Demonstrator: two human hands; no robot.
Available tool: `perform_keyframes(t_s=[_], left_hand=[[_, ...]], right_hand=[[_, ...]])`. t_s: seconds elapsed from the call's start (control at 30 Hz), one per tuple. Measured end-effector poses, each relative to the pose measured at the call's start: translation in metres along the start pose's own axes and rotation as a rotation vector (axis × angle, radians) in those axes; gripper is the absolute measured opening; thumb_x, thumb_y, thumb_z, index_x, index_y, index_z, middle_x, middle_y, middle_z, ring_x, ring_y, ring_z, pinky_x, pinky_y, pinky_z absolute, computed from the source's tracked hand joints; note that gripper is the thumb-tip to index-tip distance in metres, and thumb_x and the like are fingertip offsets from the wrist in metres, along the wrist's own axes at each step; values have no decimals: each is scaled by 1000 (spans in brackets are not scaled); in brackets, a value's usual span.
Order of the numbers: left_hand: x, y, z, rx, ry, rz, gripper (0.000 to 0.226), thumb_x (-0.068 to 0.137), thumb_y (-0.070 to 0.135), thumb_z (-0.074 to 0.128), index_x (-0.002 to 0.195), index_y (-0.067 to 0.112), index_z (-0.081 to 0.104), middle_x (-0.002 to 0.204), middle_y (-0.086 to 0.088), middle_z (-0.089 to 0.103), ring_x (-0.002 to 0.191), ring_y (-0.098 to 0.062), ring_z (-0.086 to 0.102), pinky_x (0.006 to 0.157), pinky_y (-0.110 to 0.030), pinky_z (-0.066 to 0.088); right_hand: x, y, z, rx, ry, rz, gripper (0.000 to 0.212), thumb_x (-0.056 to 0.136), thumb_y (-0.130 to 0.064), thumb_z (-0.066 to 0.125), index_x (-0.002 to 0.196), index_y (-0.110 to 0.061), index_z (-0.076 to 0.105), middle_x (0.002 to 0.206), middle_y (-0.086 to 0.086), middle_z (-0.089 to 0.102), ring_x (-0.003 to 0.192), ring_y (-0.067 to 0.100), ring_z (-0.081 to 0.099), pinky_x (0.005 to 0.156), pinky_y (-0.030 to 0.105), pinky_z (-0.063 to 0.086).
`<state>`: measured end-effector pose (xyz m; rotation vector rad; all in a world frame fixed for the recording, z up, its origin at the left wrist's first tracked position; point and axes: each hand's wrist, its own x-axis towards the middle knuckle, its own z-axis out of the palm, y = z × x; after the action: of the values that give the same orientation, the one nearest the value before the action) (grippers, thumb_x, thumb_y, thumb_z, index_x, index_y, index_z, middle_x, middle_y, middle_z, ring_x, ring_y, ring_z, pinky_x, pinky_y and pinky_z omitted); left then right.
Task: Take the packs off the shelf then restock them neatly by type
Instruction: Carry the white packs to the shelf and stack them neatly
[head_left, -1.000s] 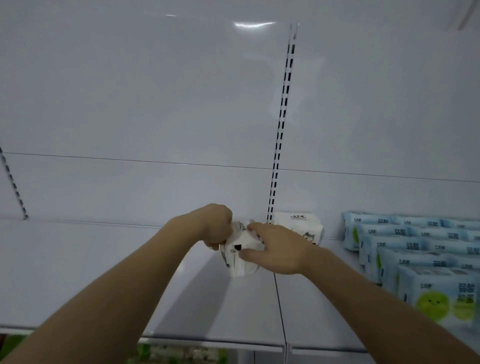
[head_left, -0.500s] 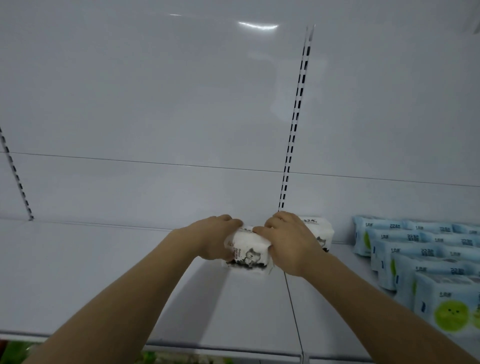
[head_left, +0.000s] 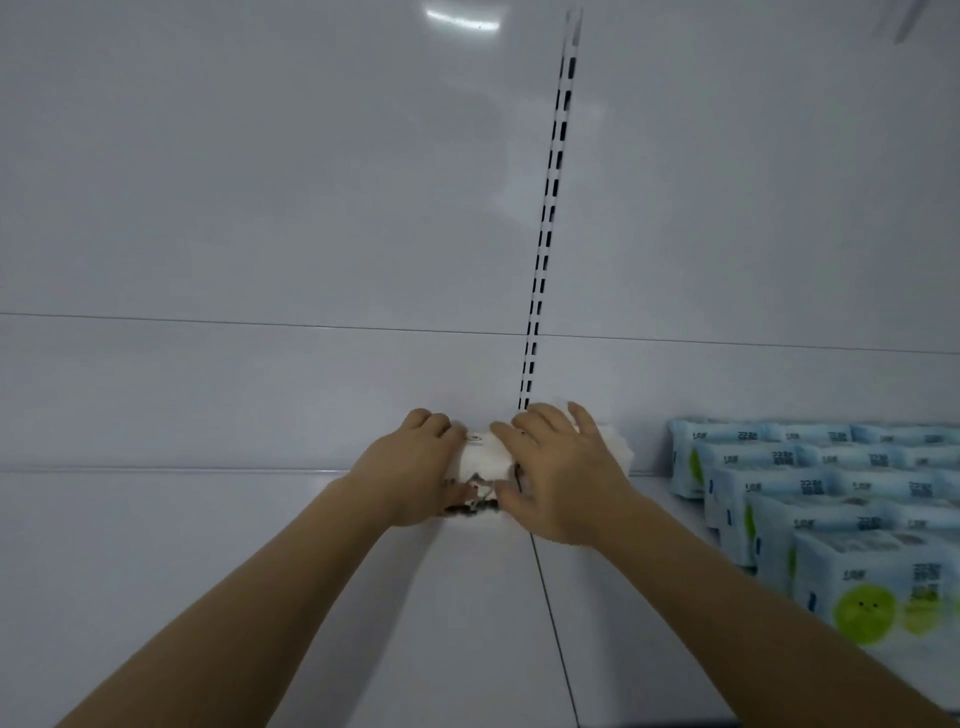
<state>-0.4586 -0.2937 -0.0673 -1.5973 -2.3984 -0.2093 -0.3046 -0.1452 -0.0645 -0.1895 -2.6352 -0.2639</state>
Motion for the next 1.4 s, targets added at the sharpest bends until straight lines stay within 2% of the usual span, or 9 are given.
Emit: perform_keyframes(t_s=[0.13, 0.23, 0.43, 0.6, 0.77, 0.9, 1.17, 1.3, 1.4], left_hand=[[7, 2, 5, -31, 33, -16, 68, 92, 57, 56, 145, 19, 38, 145, 0, 39, 134, -21, 31, 103, -40, 44], [9, 1, 8, -37, 31, -16, 68, 91, 56, 58, 145, 21, 37, 146, 2, 37, 136, -20, 30, 102, -40, 45], [14, 5, 14, -26, 54, -44, 67, 91, 52, 62, 145, 21, 37, 147, 3, 36, 138, -19, 27, 99, -39, 48], [10, 8, 15, -8, 73, -66, 74, 90, 55, 61, 149, 22, 32, 150, 3, 32, 140, -20, 23, 95, -42, 51], [-1, 13, 0, 22, 128, -108, 79, 88, 62, 59, 150, 21, 32, 149, 1, 35, 139, -23, 27, 97, -43, 49], [-19, 16, -14, 54, 185, -161, 63, 95, 47, 58, 149, 21, 38, 148, -4, 41, 139, -27, 32, 95, -44, 50], [-91, 8, -31, 109, 270, -402, 55, 97, 45, 55, 143, 16, 49, 141, -7, 53, 132, -31, 45, 97, -47, 48], [-138, -6, -50, 153, 254, -526, 60, 97, 51, 49, 147, 18, 42, 147, -6, 48, 138, -30, 39, 108, -47, 41], [-182, -19, -67, 197, 261, -594, 62, 98, 53, 47, 148, 18, 40, 149, -6, 47, 139, -29, 37, 109, -47, 40]], right_hand=[[-7, 36, -12, -102, -242, 230, 68, 86, -48, 47, 148, -24, 35, 147, 4, 38, 140, 28, 30, 112, 56, 28], [-12, 47, -7, -54, -330, 224, 60, 93, -42, 51, 148, -26, 30, 145, 1, 36, 134, 25, 31, 99, 47, 46], [-13, 48, 4, -104, -253, 184, 55, 97, -42, 49, 147, -26, 32, 144, 1, 38, 131, 24, 36, 95, 44, 48], [-16, 50, 5, -107, -250, 177, 62, 97, -43, 48, 153, -24, 28, 152, 4, 34, 139, 26, 32, 107, 47, 38], [-18, 54, -7, -29, -124, 155, 64, 87, -49, 41, 137, -12, 57, 133, 14, 59, 124, 37, 55, 99, 57, 46], [-8, 47, -23, -39, -95, 116, 63, 98, -52, 34, 151, -18, 39, 150, 7, 44, 141, 28, 36, 114, 49, 28], [14, -29, -27, 85, -40, -88, 65, 96, -51, 39, 150, -15, 38, 151, 9, 42, 141, 30, 33, 115, 50, 27], [21, -87, -29, 113, -70, -208, 66, 100, -53, 40, 154, -18, 29, 158, 7, 32, 147, 28, 24, 119, 50, 19], [30, -133, -40, 139, -62, -278, 68, 100, -55, 38, 156, -19, 23, 161, 6, 26, 148, 27, 20, 121, 49, 16]])
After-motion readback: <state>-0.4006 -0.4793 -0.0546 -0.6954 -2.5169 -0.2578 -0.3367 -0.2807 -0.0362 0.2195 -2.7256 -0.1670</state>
